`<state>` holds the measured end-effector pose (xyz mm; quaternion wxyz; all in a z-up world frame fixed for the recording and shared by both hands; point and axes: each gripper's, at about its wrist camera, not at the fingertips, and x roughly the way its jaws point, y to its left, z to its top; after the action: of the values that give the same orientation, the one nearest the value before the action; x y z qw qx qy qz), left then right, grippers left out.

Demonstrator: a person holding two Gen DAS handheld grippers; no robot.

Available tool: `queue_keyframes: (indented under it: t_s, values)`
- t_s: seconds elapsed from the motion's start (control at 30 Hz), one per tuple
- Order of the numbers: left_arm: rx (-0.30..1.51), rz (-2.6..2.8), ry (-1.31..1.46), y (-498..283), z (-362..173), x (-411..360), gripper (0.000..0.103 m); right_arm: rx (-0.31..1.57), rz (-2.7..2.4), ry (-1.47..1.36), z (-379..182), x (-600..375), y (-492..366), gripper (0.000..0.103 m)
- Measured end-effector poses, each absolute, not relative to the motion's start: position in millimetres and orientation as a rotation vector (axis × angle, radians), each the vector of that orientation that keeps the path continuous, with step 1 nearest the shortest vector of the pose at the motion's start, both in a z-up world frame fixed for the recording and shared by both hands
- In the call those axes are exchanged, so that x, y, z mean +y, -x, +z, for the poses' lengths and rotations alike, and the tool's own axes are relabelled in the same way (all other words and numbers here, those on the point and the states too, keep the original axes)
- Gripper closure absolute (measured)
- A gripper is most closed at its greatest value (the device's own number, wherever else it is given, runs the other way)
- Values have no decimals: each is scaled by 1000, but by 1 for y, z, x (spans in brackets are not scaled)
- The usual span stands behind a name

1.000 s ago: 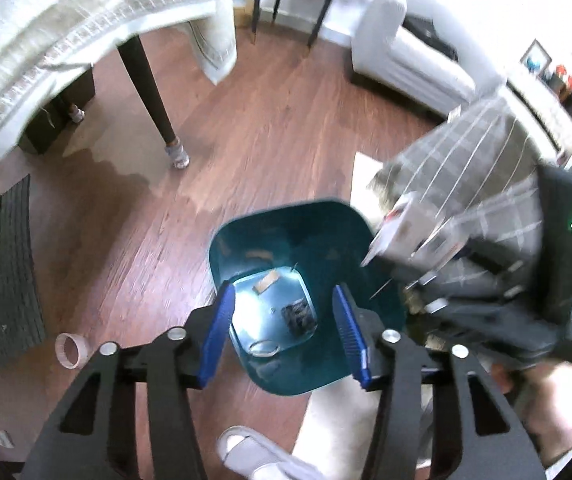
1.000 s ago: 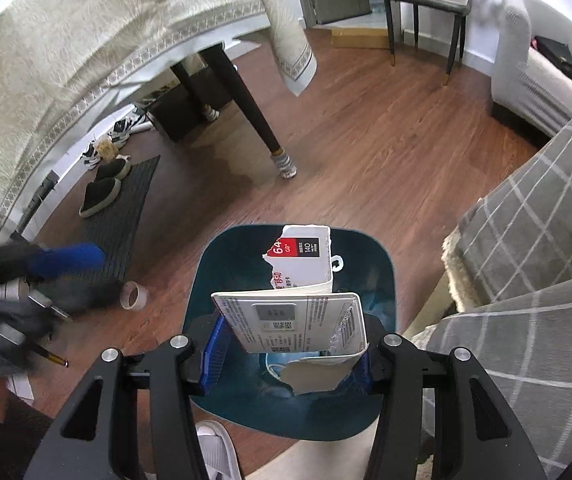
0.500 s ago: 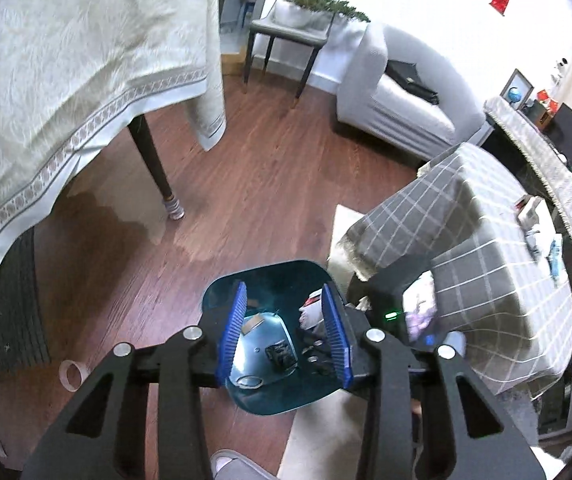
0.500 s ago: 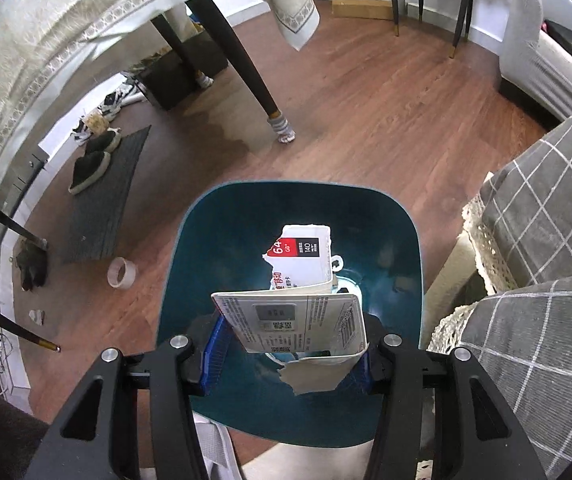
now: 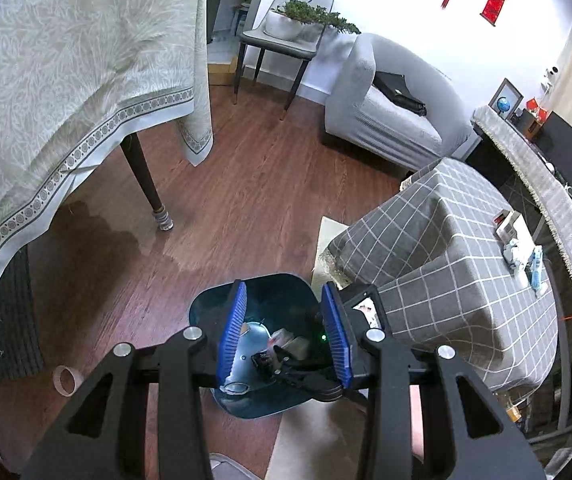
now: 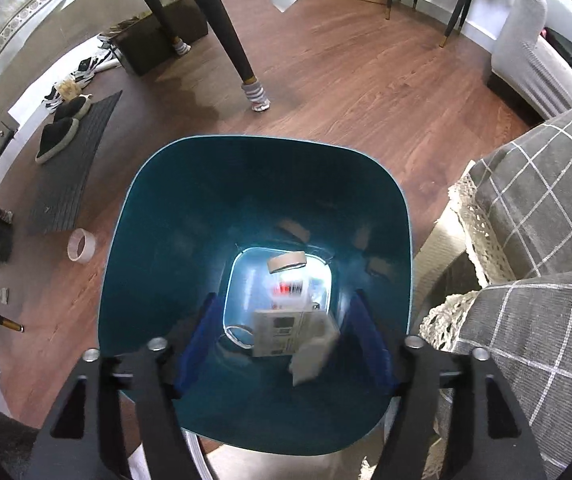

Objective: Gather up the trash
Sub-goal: 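Move both tools back toward the table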

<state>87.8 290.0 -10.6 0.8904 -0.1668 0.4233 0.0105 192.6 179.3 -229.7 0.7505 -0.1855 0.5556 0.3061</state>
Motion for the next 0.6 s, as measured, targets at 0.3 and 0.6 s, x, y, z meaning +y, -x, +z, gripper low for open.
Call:
queue_keyframes:
  t_s: [0.3, 0.6]
  values:
    - [842, 8, 336, -88, 5, 284, 61, 1175, 749, 352, -199, 173, -187, 31]
    - [791, 42, 285, -89, 23, 281, 59, 1010, 866, 331, -123, 160, -169, 37]
